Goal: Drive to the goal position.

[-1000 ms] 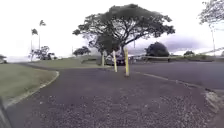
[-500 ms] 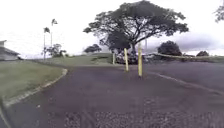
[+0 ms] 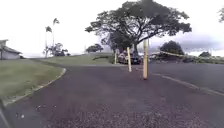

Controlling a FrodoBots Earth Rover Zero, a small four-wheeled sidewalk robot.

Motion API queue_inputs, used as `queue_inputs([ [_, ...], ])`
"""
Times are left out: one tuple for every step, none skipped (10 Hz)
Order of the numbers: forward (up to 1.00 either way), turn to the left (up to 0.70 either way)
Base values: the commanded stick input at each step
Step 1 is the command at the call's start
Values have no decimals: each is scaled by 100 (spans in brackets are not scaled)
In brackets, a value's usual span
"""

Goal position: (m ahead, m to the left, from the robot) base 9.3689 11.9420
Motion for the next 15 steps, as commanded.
queue_inputs([
  [85,33],
  [85,20],
  [85,0],
  [85,0],
  [85,0],
  [85,0],
  [85,0],
  [85,0],
  [85,0],
  [85,0],
  [85,2],
  [85,17],
  [85,34],
  [85,26],
  [85,10],
])
